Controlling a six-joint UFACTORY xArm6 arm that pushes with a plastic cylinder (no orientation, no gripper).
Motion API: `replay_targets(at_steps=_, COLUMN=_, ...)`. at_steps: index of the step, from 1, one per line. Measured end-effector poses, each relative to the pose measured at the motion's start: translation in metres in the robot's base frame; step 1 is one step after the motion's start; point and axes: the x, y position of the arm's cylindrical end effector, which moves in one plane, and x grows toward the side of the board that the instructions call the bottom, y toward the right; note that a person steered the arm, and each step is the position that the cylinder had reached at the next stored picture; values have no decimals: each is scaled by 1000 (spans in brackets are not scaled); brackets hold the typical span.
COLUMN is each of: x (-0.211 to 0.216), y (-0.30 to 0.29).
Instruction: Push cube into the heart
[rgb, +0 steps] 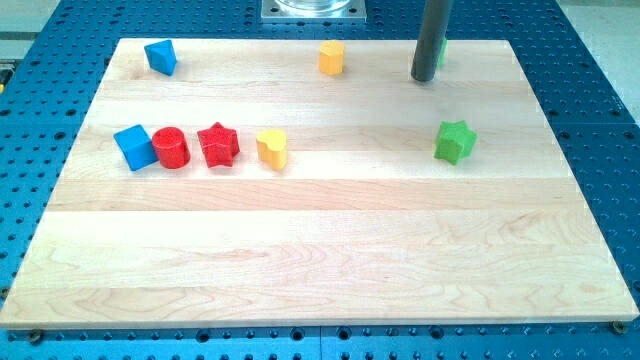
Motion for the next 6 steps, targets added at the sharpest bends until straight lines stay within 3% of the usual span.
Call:
replay_targets(at_steps=1, x=27, y=-60)
replay_targets(at_steps=2, x=60, y=-69)
replay_targets(at_steps=4, x=44, y=-74)
replay_targets(at_steps=6, x=36, y=-164)
